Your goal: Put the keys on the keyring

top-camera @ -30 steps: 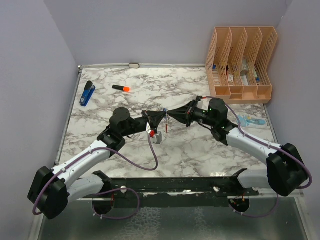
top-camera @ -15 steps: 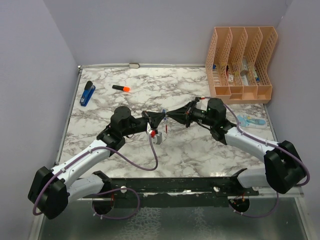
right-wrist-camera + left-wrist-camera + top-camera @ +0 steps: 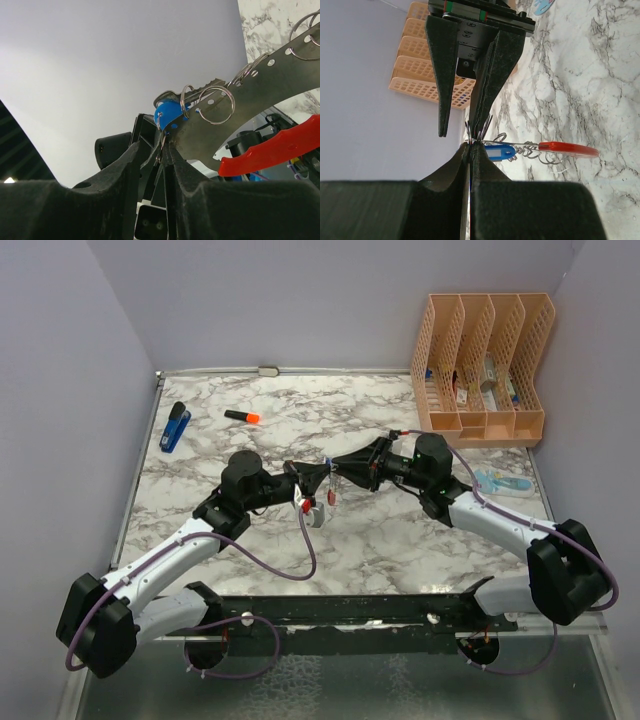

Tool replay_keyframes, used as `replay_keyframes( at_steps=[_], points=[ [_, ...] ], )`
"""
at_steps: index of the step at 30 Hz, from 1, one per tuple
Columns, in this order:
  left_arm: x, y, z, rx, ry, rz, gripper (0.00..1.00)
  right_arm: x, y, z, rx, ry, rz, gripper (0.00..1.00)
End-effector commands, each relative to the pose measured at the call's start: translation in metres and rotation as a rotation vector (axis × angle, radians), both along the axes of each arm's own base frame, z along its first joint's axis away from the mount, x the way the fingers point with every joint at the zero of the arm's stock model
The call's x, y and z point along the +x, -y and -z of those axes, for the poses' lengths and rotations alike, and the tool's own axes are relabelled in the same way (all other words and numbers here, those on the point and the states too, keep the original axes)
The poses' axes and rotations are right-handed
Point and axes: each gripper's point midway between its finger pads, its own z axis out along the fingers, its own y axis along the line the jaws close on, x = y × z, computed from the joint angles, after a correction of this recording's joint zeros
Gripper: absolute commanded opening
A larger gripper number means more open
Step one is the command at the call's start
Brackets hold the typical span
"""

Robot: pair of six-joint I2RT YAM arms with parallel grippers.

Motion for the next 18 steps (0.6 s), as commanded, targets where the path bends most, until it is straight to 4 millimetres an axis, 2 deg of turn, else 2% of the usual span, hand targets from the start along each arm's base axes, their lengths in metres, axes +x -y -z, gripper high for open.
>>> replay_keyframes(
  at_steps=[1,8,18],
  points=[
    [-0.004,0.007,-0.024,-0.044,0.042,0.051,0.00,-0.004,-0.003,-0.015,0.026,0.036,-0.031,0.25],
    [0.000,0.004,-0.027,-0.059,0.027,0.032,0.00,-0.010,0.003,-0.001,-0.002,-0.015,-0.020,0.28],
    [0.004,0.001,-0.030,-0.072,0.012,0.027,0.00,-0.011,0.013,0.004,-0.028,-0.025,0.002,0.29]
  ],
)
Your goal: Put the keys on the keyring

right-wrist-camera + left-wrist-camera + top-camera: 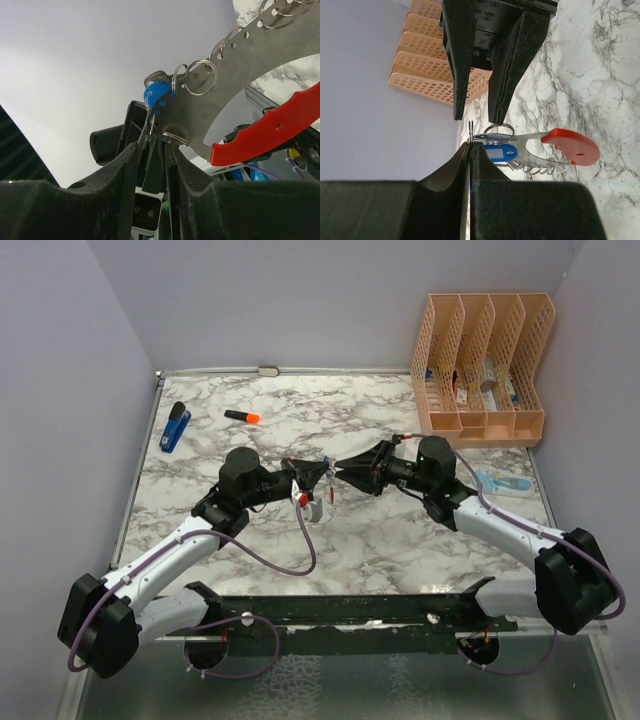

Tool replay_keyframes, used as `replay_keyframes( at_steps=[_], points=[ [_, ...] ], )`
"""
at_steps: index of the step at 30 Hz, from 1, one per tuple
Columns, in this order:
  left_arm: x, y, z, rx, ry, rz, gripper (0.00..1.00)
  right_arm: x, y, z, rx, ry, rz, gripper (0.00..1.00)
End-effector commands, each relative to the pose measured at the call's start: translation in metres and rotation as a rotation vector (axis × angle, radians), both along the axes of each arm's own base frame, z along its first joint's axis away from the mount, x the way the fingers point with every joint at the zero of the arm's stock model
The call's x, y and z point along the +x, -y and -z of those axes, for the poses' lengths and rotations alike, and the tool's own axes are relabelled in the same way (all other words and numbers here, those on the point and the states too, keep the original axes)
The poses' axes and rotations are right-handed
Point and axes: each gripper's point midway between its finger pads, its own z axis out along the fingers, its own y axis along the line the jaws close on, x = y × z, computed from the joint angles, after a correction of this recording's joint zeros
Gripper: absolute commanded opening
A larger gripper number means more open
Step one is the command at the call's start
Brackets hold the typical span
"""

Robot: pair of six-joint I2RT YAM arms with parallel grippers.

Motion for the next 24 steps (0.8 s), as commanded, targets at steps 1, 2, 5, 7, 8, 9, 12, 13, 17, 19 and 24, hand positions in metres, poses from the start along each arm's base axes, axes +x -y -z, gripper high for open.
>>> replay_keyframes(
  at_steps=[1,2,5,7,8,9,12,13,17,19,24],
  points=[
    [-0.001,0.005,-0.026,-0.054,0.038,0.038,0.00,-0.003,0.008,0.003,-0.020,0.000,0.001,0.30],
    [-0.001,0.004,-0.027,-0.056,0.035,0.039,0.00,-0.003,0.011,0.005,-0.031,0.006,0.009,0.31],
    [-0.002,0.004,-0.025,-0.050,0.018,0.051,0.00,0.005,0.026,0.008,-0.090,0.086,0.047,0.36],
    [-0.003,0.004,-0.025,-0.046,0.001,0.057,0.00,0.012,0.041,0.004,-0.151,0.200,0.051,0.43],
    [-0.003,0.004,-0.025,-0.046,-0.007,0.062,0.00,0.015,0.049,0.001,-0.188,0.287,0.047,0.46],
    [-0.004,0.004,-0.025,-0.046,-0.016,0.066,0.00,0.019,0.058,-0.001,-0.241,0.362,0.045,0.48],
    [-0.008,0.005,-0.025,-0.043,-0.025,0.086,0.00,0.036,0.081,-0.014,-0.516,0.694,0.032,0.54],
    [-0.010,0.005,-0.024,-0.039,-0.030,0.093,0.00,0.043,0.090,-0.015,-0.632,0.779,0.026,0.54],
    [-0.015,0.008,-0.025,-0.027,-0.057,0.127,0.00,0.058,0.114,-0.020,-0.906,1.039,-0.045,0.53],
    [-0.015,0.010,-0.025,-0.023,-0.080,0.136,0.00,0.057,0.114,-0.029,-0.921,1.179,-0.067,0.49],
    [-0.014,0.012,-0.028,-0.030,-0.107,0.141,0.00,0.041,0.105,-0.045,-0.877,1.469,-0.153,0.48]
  ],
)
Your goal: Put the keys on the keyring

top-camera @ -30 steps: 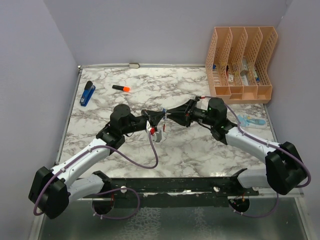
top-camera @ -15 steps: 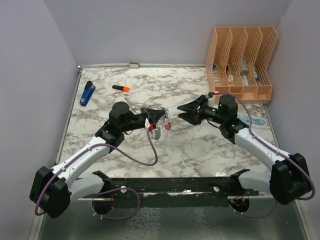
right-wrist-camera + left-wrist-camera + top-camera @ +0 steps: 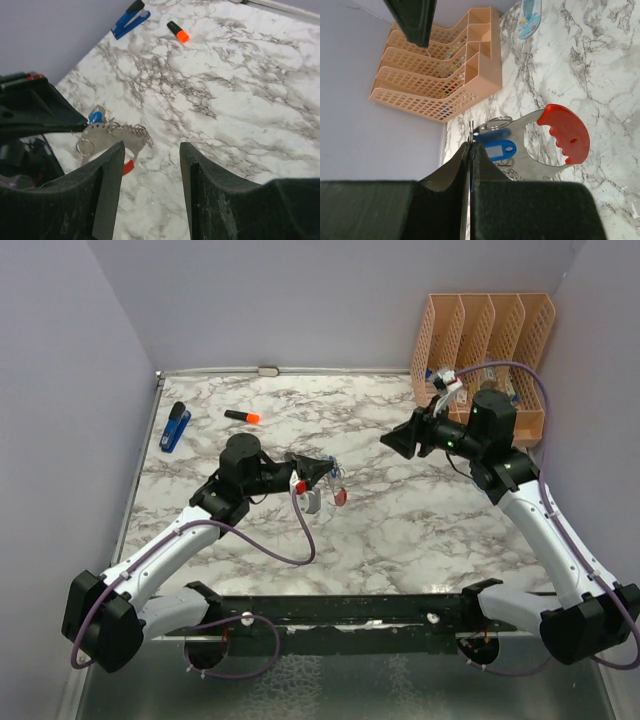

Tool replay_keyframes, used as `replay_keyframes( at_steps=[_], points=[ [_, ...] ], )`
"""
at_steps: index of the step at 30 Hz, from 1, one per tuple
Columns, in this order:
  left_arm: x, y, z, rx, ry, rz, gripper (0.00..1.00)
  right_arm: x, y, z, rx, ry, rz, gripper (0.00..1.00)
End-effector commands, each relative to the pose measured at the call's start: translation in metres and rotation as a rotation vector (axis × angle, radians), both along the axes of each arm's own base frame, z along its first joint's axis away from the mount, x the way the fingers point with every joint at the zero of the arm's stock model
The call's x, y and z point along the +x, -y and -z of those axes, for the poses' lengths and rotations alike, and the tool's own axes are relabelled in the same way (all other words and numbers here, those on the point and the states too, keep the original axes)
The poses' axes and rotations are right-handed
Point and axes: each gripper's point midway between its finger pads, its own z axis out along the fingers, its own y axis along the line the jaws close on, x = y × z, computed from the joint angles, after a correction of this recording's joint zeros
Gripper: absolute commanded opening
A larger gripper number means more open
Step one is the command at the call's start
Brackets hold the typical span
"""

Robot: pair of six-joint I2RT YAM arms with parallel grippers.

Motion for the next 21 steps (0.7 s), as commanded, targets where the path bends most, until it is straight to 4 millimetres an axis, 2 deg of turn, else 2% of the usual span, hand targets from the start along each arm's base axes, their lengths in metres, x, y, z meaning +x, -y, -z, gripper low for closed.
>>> replay_keyframes(
  at_steps=[1,4,8,11,16,18,21],
  points=[
    [-0.007,0.005,-0.014,-0.027,-0.017,0.051,0.00,-0.015,0.003,0.008,-0.192,0.257,-0.169,0.48],
    [-0.007,0.006,-0.015,-0.036,-0.032,0.049,0.00,-0.020,0.007,0.000,-0.245,0.397,-0.174,0.48],
    [-0.005,0.007,-0.018,-0.063,-0.067,0.039,0.00,-0.031,-0.001,-0.008,-0.293,0.515,-0.211,0.48],
    [-0.004,0.009,-0.021,-0.083,-0.097,0.034,0.00,-0.033,-0.012,-0.005,-0.337,0.555,-0.230,0.47],
    [-0.004,0.009,-0.023,-0.100,-0.126,0.026,0.00,-0.035,-0.047,0.007,-0.421,0.586,-0.282,0.45],
    [-0.003,0.009,-0.024,-0.103,-0.126,0.020,0.00,-0.033,-0.051,0.005,-0.428,0.600,-0.289,0.41],
    [-0.003,0.009,-0.025,-0.109,-0.128,0.017,0.00,-0.029,-0.048,0.007,-0.475,0.621,-0.279,0.38]
  ],
)
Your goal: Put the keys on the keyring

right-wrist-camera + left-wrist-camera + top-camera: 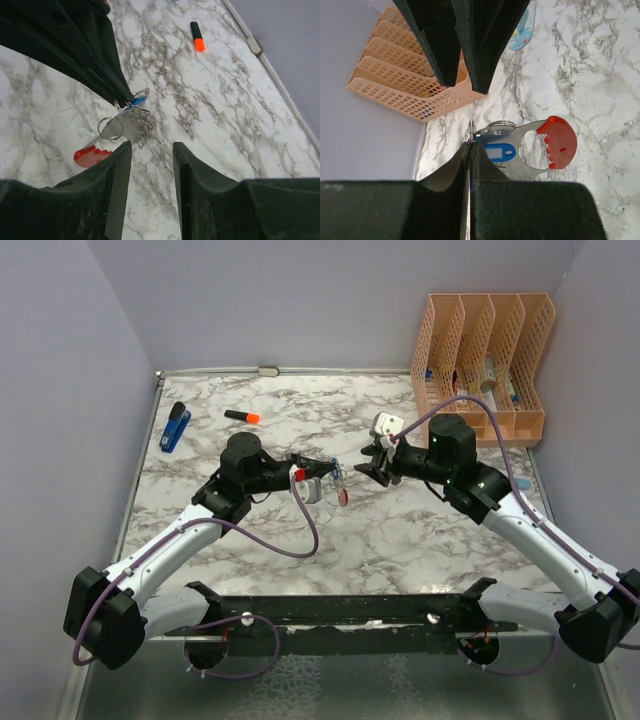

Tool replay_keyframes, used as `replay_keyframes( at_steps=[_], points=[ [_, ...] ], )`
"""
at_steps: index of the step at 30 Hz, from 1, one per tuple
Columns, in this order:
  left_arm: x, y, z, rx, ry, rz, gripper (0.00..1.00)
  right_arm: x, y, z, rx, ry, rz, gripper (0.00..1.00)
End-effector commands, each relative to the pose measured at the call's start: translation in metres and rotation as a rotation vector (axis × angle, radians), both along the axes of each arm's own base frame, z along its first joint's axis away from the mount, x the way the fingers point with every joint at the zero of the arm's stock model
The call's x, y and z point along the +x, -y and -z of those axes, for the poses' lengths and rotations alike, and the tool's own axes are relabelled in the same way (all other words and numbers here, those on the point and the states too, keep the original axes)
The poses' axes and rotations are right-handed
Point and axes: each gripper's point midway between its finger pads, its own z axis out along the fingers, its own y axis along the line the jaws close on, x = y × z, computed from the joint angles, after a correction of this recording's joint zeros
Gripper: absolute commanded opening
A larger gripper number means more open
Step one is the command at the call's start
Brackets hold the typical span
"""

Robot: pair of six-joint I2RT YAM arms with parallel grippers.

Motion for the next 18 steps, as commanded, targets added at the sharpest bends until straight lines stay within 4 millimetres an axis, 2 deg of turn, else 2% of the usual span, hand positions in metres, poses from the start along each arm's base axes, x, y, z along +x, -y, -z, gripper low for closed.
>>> replay_keyframes(
  at_steps=[1,8,13,18],
  points=[
    [-0.001,0.004,-0.026,-0.059,0.035,0.019,0.00,0.018,0.012,-0.016,-0.067,0.124,0.071,0.38],
    [-0.002,0.004,-0.027,-0.061,0.026,0.021,0.00,0.023,0.014,-0.017,-0.121,0.177,0.091,0.38],
    [-0.003,0.004,-0.027,-0.062,0.018,0.023,0.00,0.020,0.000,-0.008,-0.163,0.194,0.057,0.37],
    [-0.003,0.003,-0.024,-0.047,0.015,0.021,0.00,0.018,-0.009,-0.007,-0.185,0.222,0.045,0.36]
  ],
)
